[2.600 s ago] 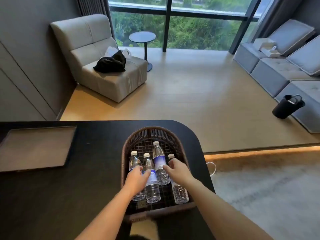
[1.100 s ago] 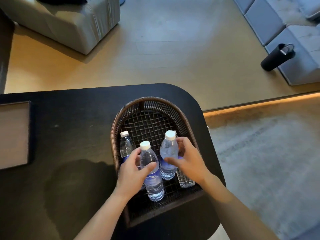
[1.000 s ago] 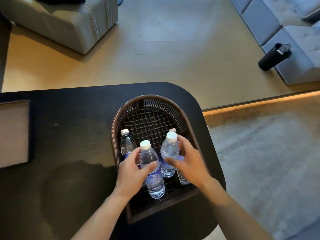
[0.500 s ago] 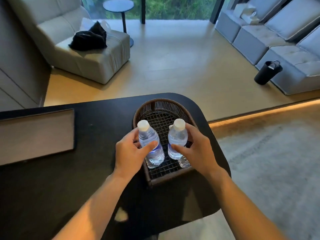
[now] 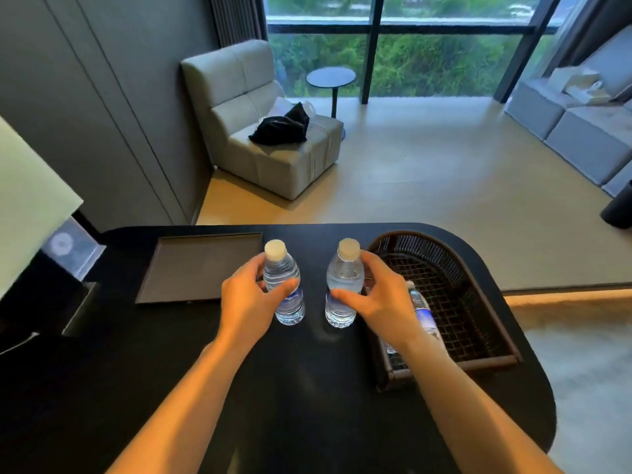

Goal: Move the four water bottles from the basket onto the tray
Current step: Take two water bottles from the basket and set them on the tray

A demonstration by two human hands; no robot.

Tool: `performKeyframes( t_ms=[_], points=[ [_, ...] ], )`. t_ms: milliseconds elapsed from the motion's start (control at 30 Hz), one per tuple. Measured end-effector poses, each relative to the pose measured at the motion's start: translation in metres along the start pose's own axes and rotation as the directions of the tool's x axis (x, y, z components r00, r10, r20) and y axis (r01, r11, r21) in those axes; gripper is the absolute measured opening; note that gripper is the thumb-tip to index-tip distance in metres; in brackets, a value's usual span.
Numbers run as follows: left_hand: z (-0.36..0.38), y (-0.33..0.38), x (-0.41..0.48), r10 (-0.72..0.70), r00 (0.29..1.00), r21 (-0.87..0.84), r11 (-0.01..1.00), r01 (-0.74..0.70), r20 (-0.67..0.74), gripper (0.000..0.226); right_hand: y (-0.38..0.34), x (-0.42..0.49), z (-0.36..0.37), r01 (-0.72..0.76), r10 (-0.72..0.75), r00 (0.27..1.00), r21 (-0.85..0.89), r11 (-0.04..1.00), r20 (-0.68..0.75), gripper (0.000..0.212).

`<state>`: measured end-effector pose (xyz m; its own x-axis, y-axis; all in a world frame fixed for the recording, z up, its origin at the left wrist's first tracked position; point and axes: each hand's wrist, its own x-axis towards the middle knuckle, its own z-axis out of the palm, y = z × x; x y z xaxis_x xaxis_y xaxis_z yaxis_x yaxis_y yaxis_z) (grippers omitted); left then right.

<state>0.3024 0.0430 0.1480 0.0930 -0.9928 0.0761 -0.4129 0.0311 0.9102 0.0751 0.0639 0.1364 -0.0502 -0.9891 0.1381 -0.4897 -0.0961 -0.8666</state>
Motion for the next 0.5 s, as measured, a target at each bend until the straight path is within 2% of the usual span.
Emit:
performKeyframes(
  t_ms=[167,500],
  points=[
    [-0.064,-0.052,0.041,0.046,0.995,0.123,0.992,-0.035,-0.092,0.062,-0.027,0.045,0.081,-0.037,0.038,0.997,-0.018,0.999,0.063,0.067],
    [-0.184,-0.162,0.170,0.008,0.996,0.165,0.986,0.007,-0.084,0.059,-0.061,0.140,0.255,-0.147,0.148,0.988,-0.032,0.989,0.036,0.066]
  ],
)
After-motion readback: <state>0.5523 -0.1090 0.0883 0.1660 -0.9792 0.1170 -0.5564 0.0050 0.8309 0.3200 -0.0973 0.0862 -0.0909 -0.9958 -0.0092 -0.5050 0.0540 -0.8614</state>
